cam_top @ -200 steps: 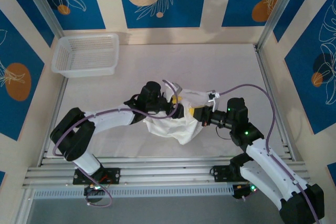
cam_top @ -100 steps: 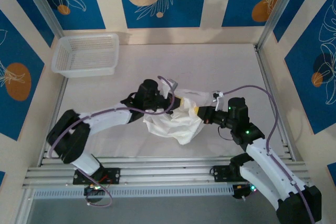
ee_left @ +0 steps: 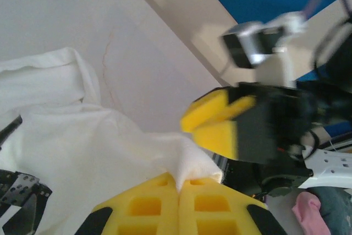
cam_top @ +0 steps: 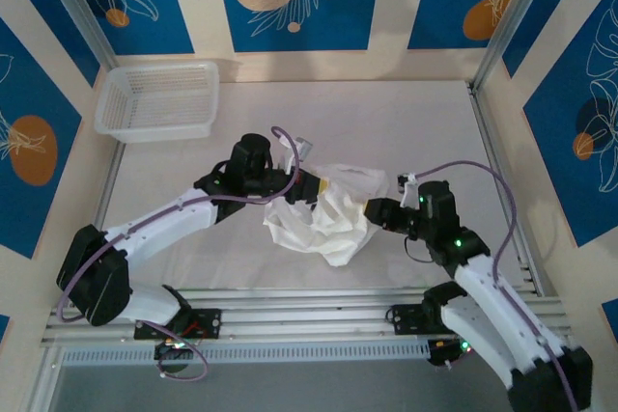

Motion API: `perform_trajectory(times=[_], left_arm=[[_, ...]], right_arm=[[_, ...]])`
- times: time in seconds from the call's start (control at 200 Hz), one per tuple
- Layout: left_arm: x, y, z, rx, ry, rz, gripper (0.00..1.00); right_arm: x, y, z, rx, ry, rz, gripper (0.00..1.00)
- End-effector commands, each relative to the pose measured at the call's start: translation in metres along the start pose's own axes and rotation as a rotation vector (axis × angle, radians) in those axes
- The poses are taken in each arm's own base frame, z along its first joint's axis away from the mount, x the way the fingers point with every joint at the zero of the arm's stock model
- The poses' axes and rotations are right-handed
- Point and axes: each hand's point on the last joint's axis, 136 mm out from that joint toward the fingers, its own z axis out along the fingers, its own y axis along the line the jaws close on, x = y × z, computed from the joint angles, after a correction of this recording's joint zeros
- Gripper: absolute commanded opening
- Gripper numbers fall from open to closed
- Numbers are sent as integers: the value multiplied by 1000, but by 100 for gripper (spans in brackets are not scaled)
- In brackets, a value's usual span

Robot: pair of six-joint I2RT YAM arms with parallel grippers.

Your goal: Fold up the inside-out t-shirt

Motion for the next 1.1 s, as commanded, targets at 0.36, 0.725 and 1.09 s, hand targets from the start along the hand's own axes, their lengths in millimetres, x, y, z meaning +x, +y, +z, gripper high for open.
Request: perform_trajectory(times=[0.36, 0.725, 1.09], left_arm=[[-17, -22, -1, 41, 0, 4, 0], [-19, -26, -4, 43, -1, 19, 0], [-19, -22, 0, 31, 7, 22, 0]], right_arm=[[-39, 52, 18, 533, -262, -542, 51], [-23, 50, 60, 402, -62, -523, 53], [15, 93, 84, 138, 89, -740, 74]])
